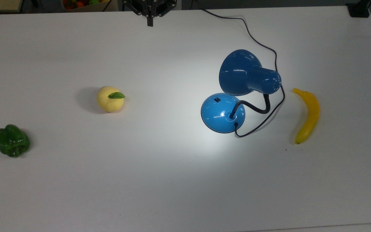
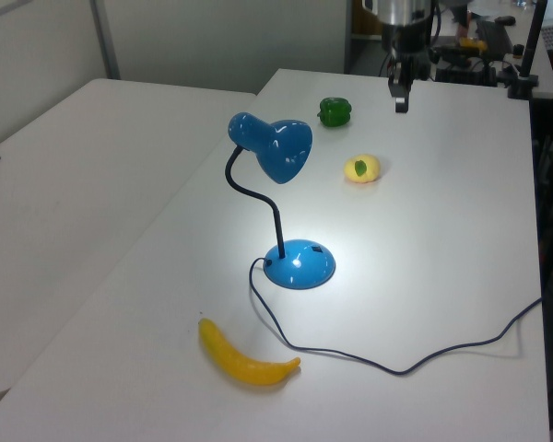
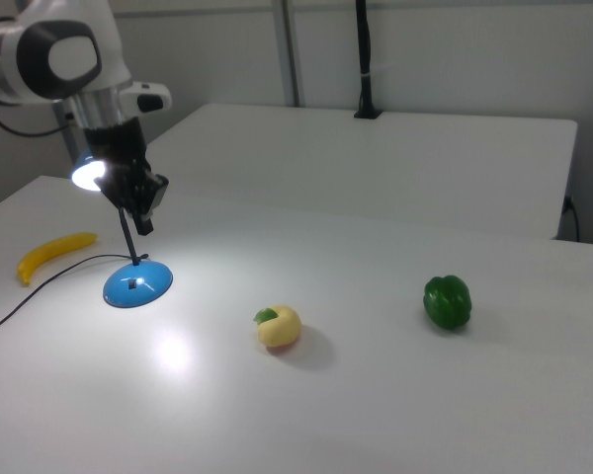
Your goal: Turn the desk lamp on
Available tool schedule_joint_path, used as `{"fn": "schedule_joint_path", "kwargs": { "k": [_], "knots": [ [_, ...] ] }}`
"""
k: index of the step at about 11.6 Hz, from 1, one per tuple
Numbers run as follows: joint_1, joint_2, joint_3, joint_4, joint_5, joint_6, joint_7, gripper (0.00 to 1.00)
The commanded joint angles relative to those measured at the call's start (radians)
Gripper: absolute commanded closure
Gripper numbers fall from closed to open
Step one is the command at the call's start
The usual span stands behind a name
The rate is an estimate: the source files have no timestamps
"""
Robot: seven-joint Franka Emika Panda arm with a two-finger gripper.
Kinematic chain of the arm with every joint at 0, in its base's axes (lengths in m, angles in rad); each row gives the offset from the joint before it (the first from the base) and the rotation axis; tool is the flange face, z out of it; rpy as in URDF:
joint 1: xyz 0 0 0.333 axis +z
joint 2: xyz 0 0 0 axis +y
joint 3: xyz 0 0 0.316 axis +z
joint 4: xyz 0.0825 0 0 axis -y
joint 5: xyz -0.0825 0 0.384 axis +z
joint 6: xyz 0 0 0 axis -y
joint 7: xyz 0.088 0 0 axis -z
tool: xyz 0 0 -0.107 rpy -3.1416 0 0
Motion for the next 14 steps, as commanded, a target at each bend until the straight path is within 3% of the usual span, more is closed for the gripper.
{"fn": "schedule_joint_path", "kwargs": {
  "k": [1, 2, 3, 4, 5, 6, 8, 11, 14],
  "knots": [
    [-0.028, 0.006, -0.002, 0.086, -0.005, -0.075, 0.020, 1.00],
    [-0.025, 0.005, -0.017, 0.089, -0.005, -0.073, 0.020, 1.00],
    [-0.025, 0.006, -0.022, 0.103, -0.004, -0.073, 0.023, 0.93],
    [-0.027, 0.005, -0.025, 0.108, -0.009, -0.075, 0.024, 0.67],
    [-0.030, 0.003, -0.027, 0.111, -0.009, -0.075, 0.018, 0.18],
    [-0.031, 0.002, -0.030, 0.111, -0.009, -0.075, 0.018, 0.00],
    [-0.021, 0.000, -0.040, 0.111, 0.002, -0.078, 0.018, 0.00],
    [0.086, -0.003, -0.154, 0.111, 0.011, -0.122, 0.020, 0.00],
    [0.093, -0.004, -0.163, 0.112, 0.011, -0.127, 0.018, 0.00]
  ]
}}
